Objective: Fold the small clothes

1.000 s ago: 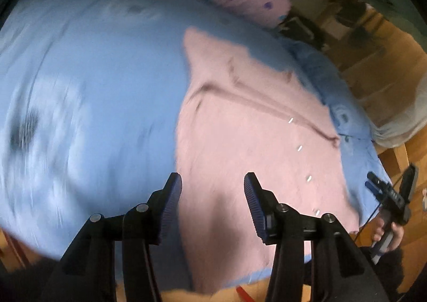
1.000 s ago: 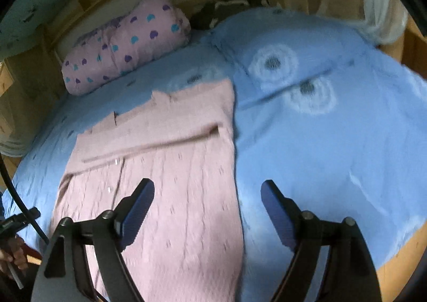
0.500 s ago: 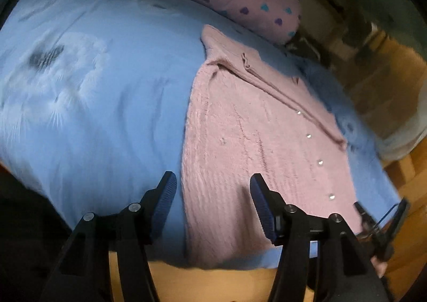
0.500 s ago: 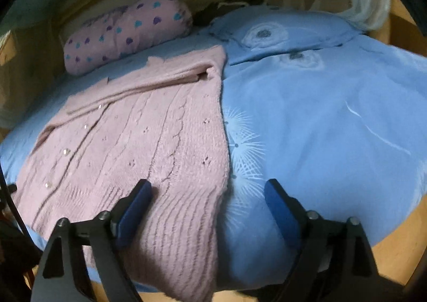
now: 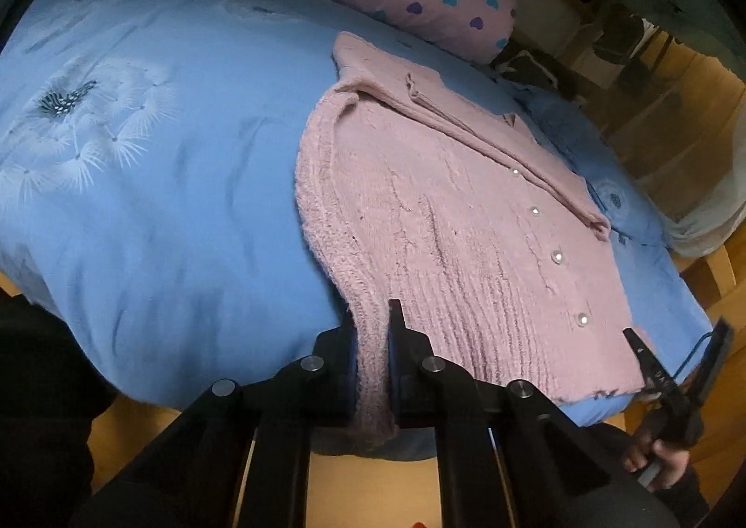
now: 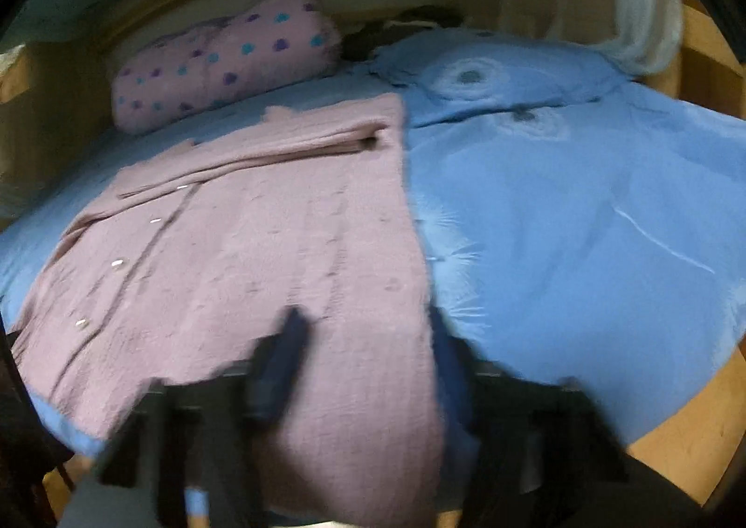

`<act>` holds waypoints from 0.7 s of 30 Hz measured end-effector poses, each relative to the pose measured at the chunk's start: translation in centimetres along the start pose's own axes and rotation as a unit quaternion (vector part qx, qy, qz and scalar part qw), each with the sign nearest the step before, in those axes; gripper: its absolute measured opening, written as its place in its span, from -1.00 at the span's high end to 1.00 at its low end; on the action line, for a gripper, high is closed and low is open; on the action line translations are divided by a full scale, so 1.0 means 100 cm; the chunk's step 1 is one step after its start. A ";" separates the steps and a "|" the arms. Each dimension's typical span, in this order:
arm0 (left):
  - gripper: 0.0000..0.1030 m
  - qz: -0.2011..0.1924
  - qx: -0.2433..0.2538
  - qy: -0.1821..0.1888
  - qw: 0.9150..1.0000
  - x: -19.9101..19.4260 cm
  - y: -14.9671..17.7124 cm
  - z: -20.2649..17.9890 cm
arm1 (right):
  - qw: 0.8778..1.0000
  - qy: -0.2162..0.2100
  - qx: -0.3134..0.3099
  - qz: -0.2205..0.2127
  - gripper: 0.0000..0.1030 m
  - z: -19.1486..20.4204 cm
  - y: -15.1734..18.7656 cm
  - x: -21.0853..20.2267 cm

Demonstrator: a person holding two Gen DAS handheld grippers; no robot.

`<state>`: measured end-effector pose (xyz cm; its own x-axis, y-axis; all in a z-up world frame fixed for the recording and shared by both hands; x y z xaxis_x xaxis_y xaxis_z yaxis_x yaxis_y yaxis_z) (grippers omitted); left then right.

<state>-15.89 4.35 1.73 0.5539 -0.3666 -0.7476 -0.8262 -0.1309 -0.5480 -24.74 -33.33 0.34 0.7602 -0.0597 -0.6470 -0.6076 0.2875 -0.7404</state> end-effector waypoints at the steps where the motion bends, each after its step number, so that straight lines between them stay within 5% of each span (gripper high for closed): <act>1: 1.00 -0.001 0.000 0.003 1.000 -0.001 0.000 0.001 | 1.000 -0.007 0.001 -0.001 0.66 0.002 0.000 -0.001; 11: 1.00 -0.006 -0.034 0.051 0.998 -0.020 0.006 0.018 | 0.993 -0.077 0.078 -0.032 0.81 -0.018 0.000 -0.026; 21: 1.00 -0.043 -0.040 0.107 0.993 -0.065 0.000 0.017 | 0.995 -0.081 0.008 -0.062 0.82 0.002 -0.004 -0.065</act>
<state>-19.35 8.31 5.96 0.5951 -0.5370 -0.5980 -0.7872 -0.2394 -0.5684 -29.40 -32.92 4.91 0.8566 0.0594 -0.5126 -0.5049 0.3020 -0.8087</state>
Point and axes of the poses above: each gripper's, at about its wrist camera, not at the fingertips, and x roughly the way its jaws point, z to its left, y to its underside, the point moved 1 cm from there along x, roughly the way its jaws point, and after that the axes turned 3 degrees about -y, right-handed, at the moved point
